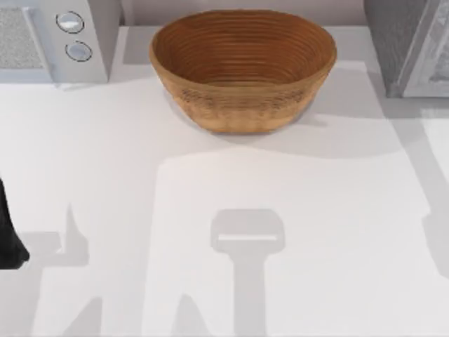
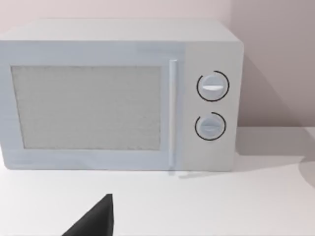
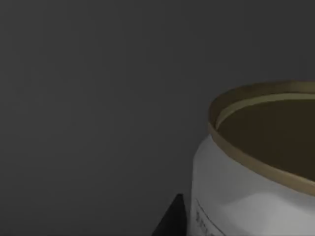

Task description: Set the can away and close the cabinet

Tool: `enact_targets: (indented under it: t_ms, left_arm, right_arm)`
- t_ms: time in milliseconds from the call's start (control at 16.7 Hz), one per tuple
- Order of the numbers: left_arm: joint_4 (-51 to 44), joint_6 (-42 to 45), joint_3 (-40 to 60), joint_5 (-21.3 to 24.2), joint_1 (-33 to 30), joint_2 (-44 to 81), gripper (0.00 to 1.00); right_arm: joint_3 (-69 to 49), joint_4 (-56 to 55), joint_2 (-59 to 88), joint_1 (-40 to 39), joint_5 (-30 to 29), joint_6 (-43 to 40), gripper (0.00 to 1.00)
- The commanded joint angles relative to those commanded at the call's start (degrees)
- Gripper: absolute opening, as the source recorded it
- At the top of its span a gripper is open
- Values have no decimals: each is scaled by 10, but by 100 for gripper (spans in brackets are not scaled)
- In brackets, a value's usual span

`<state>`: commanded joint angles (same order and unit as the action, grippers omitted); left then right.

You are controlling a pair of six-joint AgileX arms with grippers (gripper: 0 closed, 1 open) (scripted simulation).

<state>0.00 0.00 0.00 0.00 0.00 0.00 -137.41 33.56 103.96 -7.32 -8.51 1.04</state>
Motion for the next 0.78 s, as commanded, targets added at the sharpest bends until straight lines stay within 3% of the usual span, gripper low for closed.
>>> enact_targets:
  t_ms: [360,780]
  left_arm:
    - [0,0,0,0,0,0,100]
    - [0,0,0,0,0,0,100]
  right_arm:
    - [-180,46,134,15,13,0,0]
    - [-212,54,158,17,15,0,0]
